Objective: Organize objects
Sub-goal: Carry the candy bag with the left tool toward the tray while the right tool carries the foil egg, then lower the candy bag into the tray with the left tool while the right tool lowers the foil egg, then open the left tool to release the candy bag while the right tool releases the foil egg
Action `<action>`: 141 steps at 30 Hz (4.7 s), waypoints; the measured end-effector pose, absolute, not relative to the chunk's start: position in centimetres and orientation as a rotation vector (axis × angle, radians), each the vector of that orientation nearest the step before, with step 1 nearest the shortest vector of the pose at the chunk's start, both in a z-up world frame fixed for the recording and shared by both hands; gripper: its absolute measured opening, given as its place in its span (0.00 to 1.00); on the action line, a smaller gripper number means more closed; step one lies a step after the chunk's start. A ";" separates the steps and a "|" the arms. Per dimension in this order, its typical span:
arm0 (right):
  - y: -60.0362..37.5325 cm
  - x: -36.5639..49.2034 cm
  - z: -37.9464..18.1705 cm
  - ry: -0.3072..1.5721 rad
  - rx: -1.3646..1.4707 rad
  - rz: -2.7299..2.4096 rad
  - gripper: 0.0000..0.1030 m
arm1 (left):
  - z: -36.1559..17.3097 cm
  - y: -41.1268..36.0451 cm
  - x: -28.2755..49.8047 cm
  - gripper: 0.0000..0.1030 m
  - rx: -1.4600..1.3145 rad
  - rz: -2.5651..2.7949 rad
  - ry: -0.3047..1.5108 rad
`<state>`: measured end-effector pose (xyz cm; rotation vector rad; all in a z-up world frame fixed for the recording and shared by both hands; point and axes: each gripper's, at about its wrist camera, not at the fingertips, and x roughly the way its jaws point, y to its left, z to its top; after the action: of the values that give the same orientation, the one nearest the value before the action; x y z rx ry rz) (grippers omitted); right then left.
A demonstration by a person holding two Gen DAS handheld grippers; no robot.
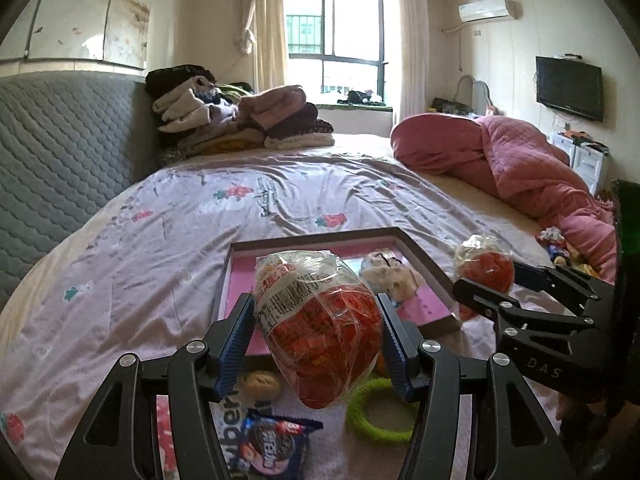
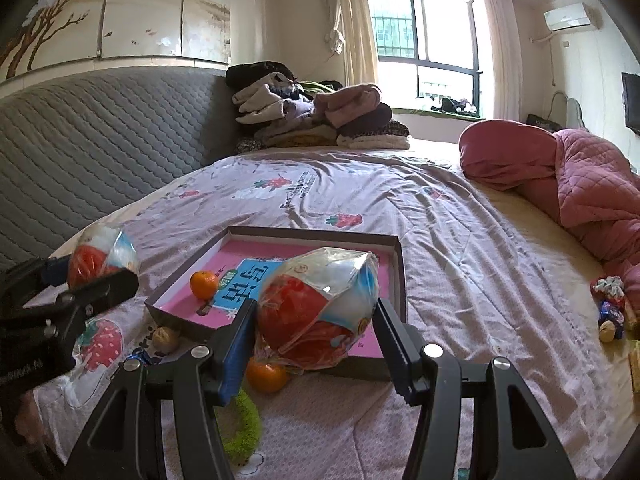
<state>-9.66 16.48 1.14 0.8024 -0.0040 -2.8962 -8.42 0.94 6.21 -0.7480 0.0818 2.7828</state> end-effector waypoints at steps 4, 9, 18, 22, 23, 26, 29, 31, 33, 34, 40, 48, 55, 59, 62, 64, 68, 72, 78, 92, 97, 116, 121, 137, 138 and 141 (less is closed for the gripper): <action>16.7 -10.0 1.5 0.005 0.787 -2.915 0.56 | 6.2 0.7 -9.2 0.59 -0.746 2.780 0.092; 16.9 -10.5 1.8 0.025 0.780 -2.937 0.56 | 6.7 0.5 -10.6 0.59 -0.739 2.778 0.103; 16.9 -12.4 2.9 0.068 0.753 -2.959 0.56 | 6.9 -0.8 -14.0 0.59 -0.790 2.767 0.090; 16.8 -13.4 3.9 0.075 0.727 -2.969 0.56 | 7.1 -1.0 -15.2 0.59 -0.787 2.767 0.097; 16.8 -13.6 4.0 0.079 0.722 -2.969 0.56 | 7.2 -1.0 -15.6 0.59 -0.782 2.765 0.098; 16.8 -14.2 4.1 0.088 0.723 -2.972 0.56 | 7.2 -1.0 -16.5 0.59 -0.784 2.761 0.096; 17.0 -14.9 3.6 0.086 0.749 -2.966 0.56 | 7.0 -0.8 -17.4 0.59 -0.785 2.755 0.104; 17.2 -15.6 3.2 0.090 0.772 -2.968 0.56 | 6.9 -0.8 -17.9 0.59 -0.782 2.750 0.105; 17.2 -16.2 3.0 0.093 0.780 -2.972 0.56 | 6.8 -0.6 -18.4 0.59 -0.781 2.746 0.110; 17.2 -16.5 3.0 0.094 0.784 -2.973 0.56 | 6.7 -0.5 -18.6 0.59 -0.780 2.746 0.114; 17.4 -17.8 2.6 0.111 0.798 -2.969 0.56 | 6.1 0.0 -20.0 0.59 -0.786 2.737 0.118; 16.9 -19.0 1.6 0.146 0.836 -2.954 0.56 | 4.3 1.0 -21.9 0.59 -0.816 2.713 0.130; 17.0 -19.5 0.6 0.150 0.886 -2.939 0.56 | 2.2 2.4 -22.8 0.59 -0.868 2.665 0.152; 17.0 -19.5 0.0 0.153 0.913 -2.930 0.56 | 1.3 2.8 -23.1 0.59 -0.893 2.649 0.158; 17.0 -19.5 -0.3 0.162 0.922 -2.929 0.56 | 0.8 2.9 -23.3 0.59 -0.918 2.638 0.149; 16.8 -19.5 -0.4 0.165 0.928 -2.920 0.56 | 0.5 3.1 -23.3 0.59 -0.929 2.636 0.154; 16.6 -19.5 -0.5 0.174 0.928 -2.913 0.56 | 0.1 3.5 -23.3 0.59 -0.942 2.623 0.169; 16.7 -19.6 -0.6 0.176 0.935 -2.914 0.56 | -0.2 3.8 -23.3 0.59 -0.950 2.616 0.178; 16.7 -19.9 -1.4 0.173 0.986 -2.900 0.56 | -0.8 4.1 -23.4 0.59 -0.979 2.597 0.197; 16.4 -20.6 -3.6 0.206 1.119 -2.826 0.56 | -2.6 5.2 -23.6 0.59 -1.066 2.517 0.235; 16.4 -20.9 -4.6 0.226 1.187 -2.800 0.56 | -3.4 5.3 -23.9 0.59 -1.111 2.487 0.239; 16.3 -21.2 -6.2 0.269 1.277 -2.739 0.56 | -4.8 5.7 -24.4 0.59 -1.195 2.423 0.233; 16.4 -21.2 -6.5 0.263 1.288 -2.732 0.56 | -5.2 5.6 -24.6 0.59 -1.212 2.418 0.230; 16.7 -21.4 -6.4 0.225 1.304 -2.745 0.56 | -4.6 5.2 -24.7 0.59 -1.207 2.429 0.210; 16.7 -21.4 -6.4 0.225 1.306 -2.743 0.57 | -4.7 5.2 -24.7 0.59 -1.207 2.429 0.209; 16.7 -21.4 -6.4 0.226 1.306 -2.744 0.61 | -4.6 5.2 -24.7 0.59 -1.201 2.432 0.200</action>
<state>-21.43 16.72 -6.43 1.3062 0.2260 -2.7441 -24.68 5.15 -4.56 -1.2013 0.2002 2.4320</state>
